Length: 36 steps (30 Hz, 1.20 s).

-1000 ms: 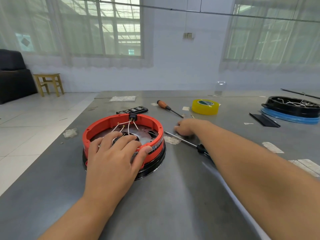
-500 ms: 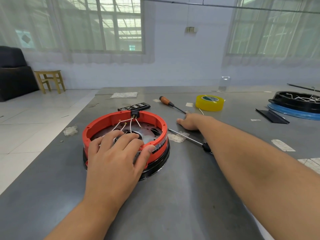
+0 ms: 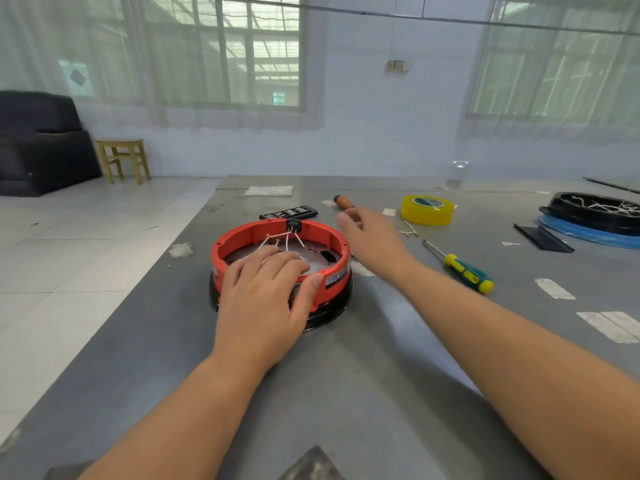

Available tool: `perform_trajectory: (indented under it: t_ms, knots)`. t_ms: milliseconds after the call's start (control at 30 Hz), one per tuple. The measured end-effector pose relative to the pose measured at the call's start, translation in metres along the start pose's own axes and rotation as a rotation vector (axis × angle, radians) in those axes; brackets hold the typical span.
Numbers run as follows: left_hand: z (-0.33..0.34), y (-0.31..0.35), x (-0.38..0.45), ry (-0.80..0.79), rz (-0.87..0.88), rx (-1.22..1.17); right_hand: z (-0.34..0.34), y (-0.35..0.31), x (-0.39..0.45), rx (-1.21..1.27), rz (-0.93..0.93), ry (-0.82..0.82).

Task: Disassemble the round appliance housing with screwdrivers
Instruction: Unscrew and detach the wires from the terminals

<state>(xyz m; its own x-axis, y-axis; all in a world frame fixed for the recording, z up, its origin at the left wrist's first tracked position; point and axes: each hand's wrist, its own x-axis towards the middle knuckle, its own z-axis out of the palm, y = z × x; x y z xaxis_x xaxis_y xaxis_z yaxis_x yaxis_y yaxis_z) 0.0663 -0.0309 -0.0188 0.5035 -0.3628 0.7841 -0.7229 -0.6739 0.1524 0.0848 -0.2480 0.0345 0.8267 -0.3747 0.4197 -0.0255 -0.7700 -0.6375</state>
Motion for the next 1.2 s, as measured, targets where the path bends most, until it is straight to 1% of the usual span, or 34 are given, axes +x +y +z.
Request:
perform_trajectory:
  t_ms: [67,100,267,333,367,400,467,600,733,867,900,967,1033,1100,1200]
  knots:
    - [-0.008,0.0,-0.002,-0.002,-0.088,-0.05,0.013,-0.01,-0.028,0.131,0.084,0.011]
    - [-0.012,-0.002,-0.003,-0.007,-0.164,-0.087,0.02,-0.013,-0.041,0.17,0.142,0.011]
    - [-0.027,-0.023,-0.009,-0.041,-0.64,-0.294,0.033,-0.018,-0.069,0.136,0.413,0.011]
    - [-0.029,-0.029,-0.01,-0.131,-0.824,-0.335,0.032,-0.02,-0.073,0.122,0.417,-0.002]
    - [-0.029,-0.03,-0.009,-0.185,-0.876,-0.335,0.033,-0.02,-0.075,0.119,0.399,-0.012]
    - [-0.028,-0.03,-0.009,-0.225,-0.891,-0.328,0.033,-0.02,-0.076,0.12,0.381,-0.018]
    - [-0.026,-0.031,-0.008,-0.237,-0.876,-0.34,0.033,-0.018,-0.078,0.143,0.353,-0.017]
    - [-0.026,-0.036,-0.009,-0.169,-0.856,-0.481,0.028,-0.013,-0.081,0.246,0.311,0.004]
    - [-0.029,-0.035,-0.008,-0.057,-0.816,-0.68,0.028,-0.015,-0.085,0.369,0.238,0.044]
    - [-0.028,-0.036,-0.006,-0.091,-0.747,-0.785,0.027,-0.015,-0.083,0.459,0.228,0.044]
    - [-0.029,-0.036,-0.005,-0.102,-0.746,-0.845,0.027,-0.014,-0.082,0.491,0.229,0.041]
    - [-0.028,-0.034,-0.001,-0.111,-0.761,-1.063,0.027,-0.012,-0.079,0.522,0.212,0.036]
    - [-0.026,-0.033,0.0,-0.137,-0.755,-1.227,0.03,-0.01,-0.077,0.549,0.185,0.027]
    - [-0.025,-0.035,0.002,-0.157,-0.767,-1.325,0.036,-0.01,-0.075,0.588,0.173,0.016]
    - [-0.019,-0.039,0.005,-0.144,-0.849,-1.466,0.045,-0.012,-0.071,0.64,0.142,0.037]
